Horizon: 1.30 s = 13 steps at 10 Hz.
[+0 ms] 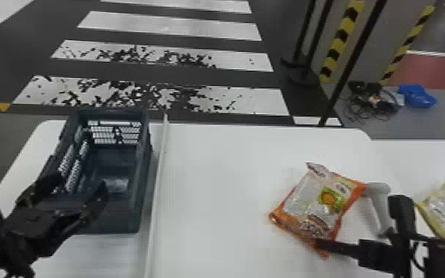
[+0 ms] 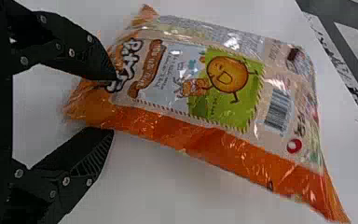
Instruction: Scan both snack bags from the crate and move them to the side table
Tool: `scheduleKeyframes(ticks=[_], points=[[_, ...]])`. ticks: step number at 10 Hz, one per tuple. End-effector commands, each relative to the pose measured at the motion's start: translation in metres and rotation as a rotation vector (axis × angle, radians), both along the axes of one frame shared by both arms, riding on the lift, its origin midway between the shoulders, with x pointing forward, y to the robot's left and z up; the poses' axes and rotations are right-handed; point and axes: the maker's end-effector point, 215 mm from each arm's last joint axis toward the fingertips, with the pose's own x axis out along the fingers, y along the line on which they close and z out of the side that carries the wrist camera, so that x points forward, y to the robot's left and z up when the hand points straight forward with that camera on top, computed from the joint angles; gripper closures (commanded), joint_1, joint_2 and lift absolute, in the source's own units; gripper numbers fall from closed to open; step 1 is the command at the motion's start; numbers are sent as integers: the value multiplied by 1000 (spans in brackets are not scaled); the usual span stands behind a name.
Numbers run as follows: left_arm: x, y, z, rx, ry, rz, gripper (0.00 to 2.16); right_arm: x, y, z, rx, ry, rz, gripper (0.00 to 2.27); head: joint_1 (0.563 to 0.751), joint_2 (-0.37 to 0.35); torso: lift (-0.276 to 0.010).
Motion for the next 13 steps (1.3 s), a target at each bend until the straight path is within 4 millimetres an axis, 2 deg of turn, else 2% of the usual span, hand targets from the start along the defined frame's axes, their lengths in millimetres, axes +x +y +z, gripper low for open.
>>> scheduleKeyframes(ticks=[1,4,6,9,11,13], points=[[0,0,0,0,0,0,120,-1,-4,-4,-19,3,6,2236,695,-131,-99],[0,-1,0,-2,0,-1,120,4,-2,-2,-38,-24,23,2236,695,-137,-99],[0,1,0,0,0,0,124,7,1,19,-58,-82,36,2236,695,-135,-99],[0,1,0,0,-2,2,124,10,-1,64,-35,-179,10,2236,695,-128,-99],[-1,0,-1,0,2,-1,124,14,-27,87,-16,-227,-60,2236,695,-133,-99],[-1,0,0,-1,-1,-1,124,25,-68,107,-52,-273,-154,2236,695,-171,-99]])
